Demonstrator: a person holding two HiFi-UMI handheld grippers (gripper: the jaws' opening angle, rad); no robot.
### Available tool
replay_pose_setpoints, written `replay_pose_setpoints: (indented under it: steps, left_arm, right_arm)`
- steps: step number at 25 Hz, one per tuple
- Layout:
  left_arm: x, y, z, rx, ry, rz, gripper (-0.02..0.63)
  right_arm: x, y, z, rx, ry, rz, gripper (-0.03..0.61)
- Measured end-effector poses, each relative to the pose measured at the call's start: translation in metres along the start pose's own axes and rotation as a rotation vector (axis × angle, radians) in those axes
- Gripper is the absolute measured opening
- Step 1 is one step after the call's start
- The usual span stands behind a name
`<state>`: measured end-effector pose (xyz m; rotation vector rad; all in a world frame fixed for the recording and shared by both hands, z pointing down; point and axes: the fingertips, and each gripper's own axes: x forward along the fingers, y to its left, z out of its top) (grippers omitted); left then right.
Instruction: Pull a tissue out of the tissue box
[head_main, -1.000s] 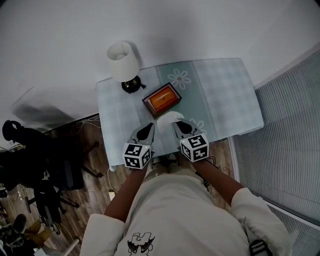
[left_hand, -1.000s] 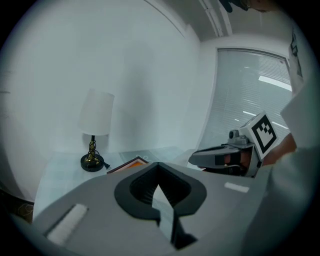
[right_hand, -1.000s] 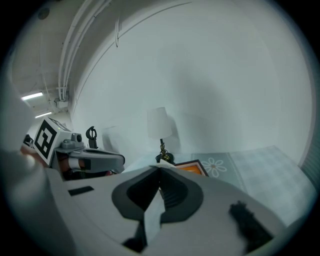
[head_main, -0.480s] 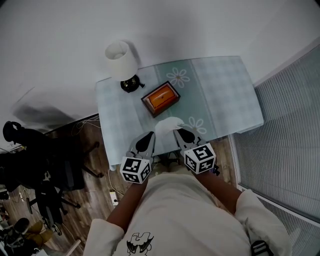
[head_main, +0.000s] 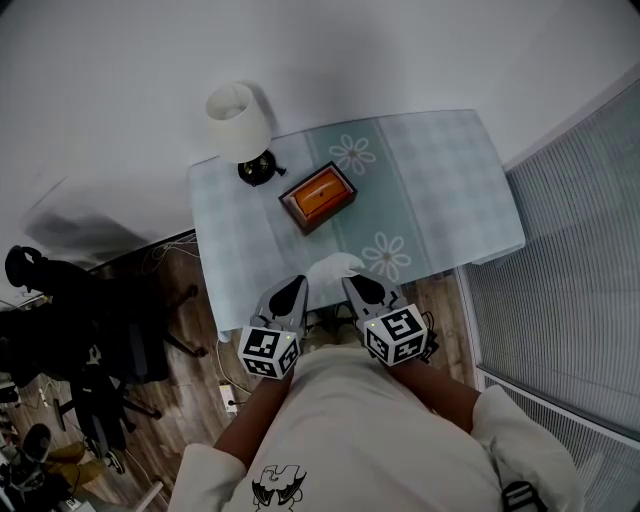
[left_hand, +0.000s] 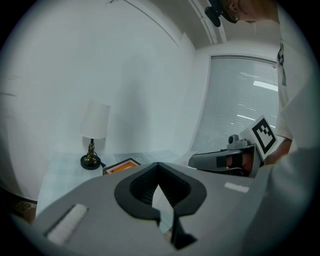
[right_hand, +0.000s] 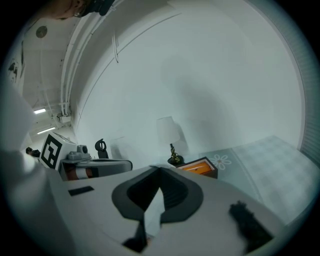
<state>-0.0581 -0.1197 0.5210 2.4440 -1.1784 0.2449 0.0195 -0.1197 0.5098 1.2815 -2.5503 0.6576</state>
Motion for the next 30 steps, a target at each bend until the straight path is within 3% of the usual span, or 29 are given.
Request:
replay_pose_setpoints:
  steps: [30]
  left_arm:
    - [-0.004,-0.008,-0.012,-0.012,0.011,0.014,0.006]
  right_arm:
    - [-0.001,0.009,-0.016,-0.005,0.04,0.027,0.012]
